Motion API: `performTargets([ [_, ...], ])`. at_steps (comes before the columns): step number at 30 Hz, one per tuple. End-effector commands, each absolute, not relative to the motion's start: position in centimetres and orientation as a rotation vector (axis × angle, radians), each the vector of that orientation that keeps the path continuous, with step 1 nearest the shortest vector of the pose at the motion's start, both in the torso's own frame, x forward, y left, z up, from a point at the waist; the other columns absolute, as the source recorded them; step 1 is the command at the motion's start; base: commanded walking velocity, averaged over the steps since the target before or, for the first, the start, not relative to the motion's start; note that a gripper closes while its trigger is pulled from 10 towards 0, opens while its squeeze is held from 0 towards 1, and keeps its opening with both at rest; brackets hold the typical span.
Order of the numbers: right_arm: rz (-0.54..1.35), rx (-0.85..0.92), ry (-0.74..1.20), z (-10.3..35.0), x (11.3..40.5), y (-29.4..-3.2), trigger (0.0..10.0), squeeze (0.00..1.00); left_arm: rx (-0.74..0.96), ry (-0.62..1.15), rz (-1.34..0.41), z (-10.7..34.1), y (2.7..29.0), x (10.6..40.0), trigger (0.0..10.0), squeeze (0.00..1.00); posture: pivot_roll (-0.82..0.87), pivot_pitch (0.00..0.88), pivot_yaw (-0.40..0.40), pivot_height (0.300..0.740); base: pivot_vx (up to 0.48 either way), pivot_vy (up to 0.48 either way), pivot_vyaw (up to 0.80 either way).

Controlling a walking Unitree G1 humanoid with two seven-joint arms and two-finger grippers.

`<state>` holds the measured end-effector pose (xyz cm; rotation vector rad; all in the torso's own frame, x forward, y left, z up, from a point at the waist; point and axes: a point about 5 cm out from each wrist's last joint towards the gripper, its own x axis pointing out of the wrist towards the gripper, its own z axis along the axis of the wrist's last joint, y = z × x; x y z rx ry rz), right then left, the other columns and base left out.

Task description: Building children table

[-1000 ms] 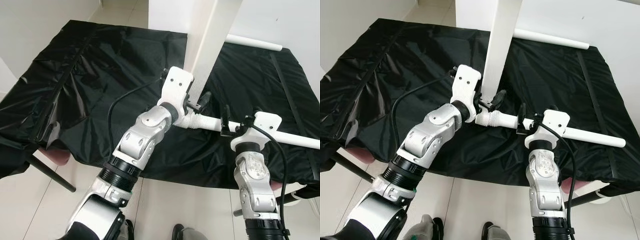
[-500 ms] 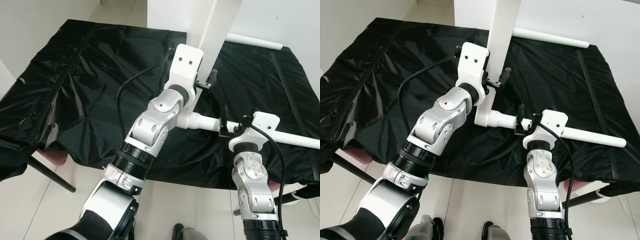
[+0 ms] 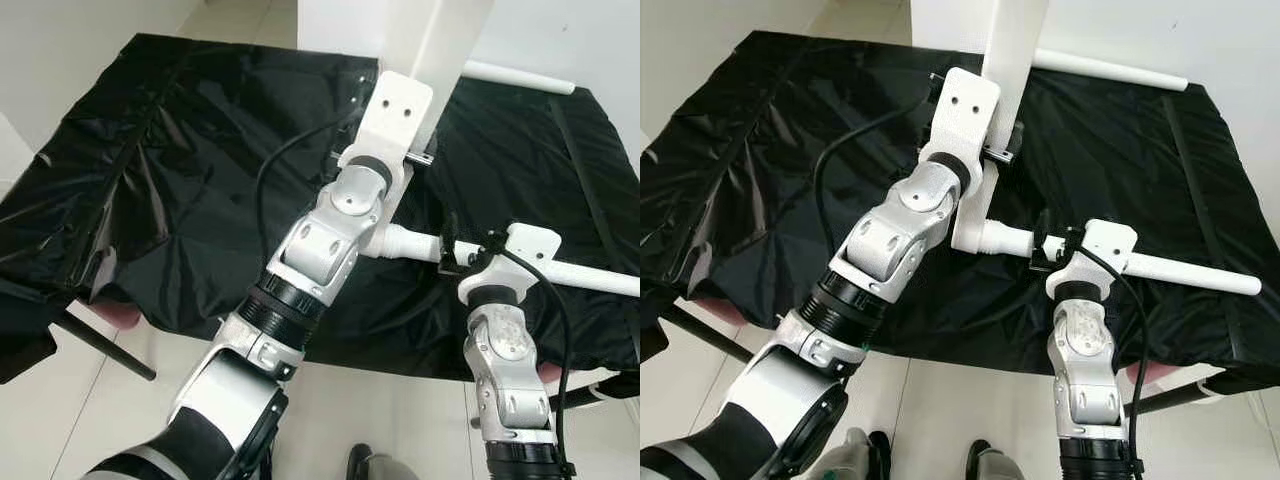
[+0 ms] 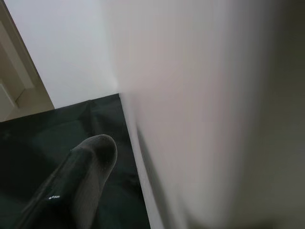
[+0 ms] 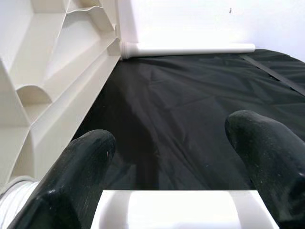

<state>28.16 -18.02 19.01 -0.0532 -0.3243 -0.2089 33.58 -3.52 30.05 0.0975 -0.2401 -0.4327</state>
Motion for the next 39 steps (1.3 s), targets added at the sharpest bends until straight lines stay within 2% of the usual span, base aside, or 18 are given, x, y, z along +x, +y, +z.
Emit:
performTargets([
  [1, -0.218, -0.058, -0.31, 18.8, 27.9, -18.0, 10.0, 0.0, 0.02, -0.194, -0.357, 30.3, -6.9, 31.8, 10.0, 0.0, 0.04, 0.236, 0.03, 0.74, 0.0, 0.0, 0.0],
  [8, -0.222, -0.051, -0.307, 18.7, 27.8, -17.9, 10.0, 0.0, 0.03, -0.149, -0.283, 29.9, -7.0, 32.1, 10.0, 0.0, 0.04, 0.235, 0.034, 0.74, 0.0, 0.0, 0.0],
  [9, -0.223, -0.051, -0.306, 18.7, 27.7, -17.9, 10.0, 0.0, 0.024, -0.142, -0.284, 29.9, -7.0, 32.1, 9.1, 0.0, 0.04, 0.233, 0.037, 0.74, 0.0, 0.0, 0.0],
  [10, -0.225, -0.05, -0.306, 18.7, 27.7, -17.9, 10.0, 0.0, 0.03, -0.138, -0.251, 29.7, -6.7, 32.1, 7.8, 0.0, 0.04, 0.233, 0.037, 0.74, 0.0, 0.0, 0.0],
  [11, -0.225, -0.05, -0.306, 18.7, 27.7, -17.9, 10.0, 0.0, 0.03, -0.138, -0.251, 29.7, -6.7, 32.1, 7.8, 0.0, 0.04, 0.233, 0.037, 0.74, 0.0, 0.0, 0.0],
  [12, -0.226, -0.051, -0.306, 18.7, 27.7, -17.9, 10.0, 0.0, 0.037, -0.127, -0.242, 29.6, -6.7, 32.1, 0.0, 0.0, 0.04, 0.233, 0.037, 0.74, 0.0, 0.0, 0.0],
  [23, -0.228, -0.05, -0.304, 18.6, 27.7, -17.8, 10.0, 0.0, 0.06, -0.115, -0.191, 29.5, -6.7, 32.1, 0.0, 0.0, 0.03, 0.217, 0.04, 0.74, 0.0, 0.0, 0.0],
  [29, -0.226, -0.048, -0.301, 18.6, 27.6, -17.7, 10.0, 0.0, 0.071, -0.104, -0.146, 29.4, -5.7, 32.6, 0.0, 0.0, 0.05, 0.217, 0.035, 0.74, 0.0, 0.0, 0.0],
  [39, -0.181, -0.042, -0.284, 18.3, 28.4, -17.2, 10.0, 0.0, 0.094, -0.095, 0.012, 29.1, -2.1, 33.7, 0.0, 0.0, 0.12, 0.237, -0.014, 0.74, 0.0, 0.0, 0.0],
])
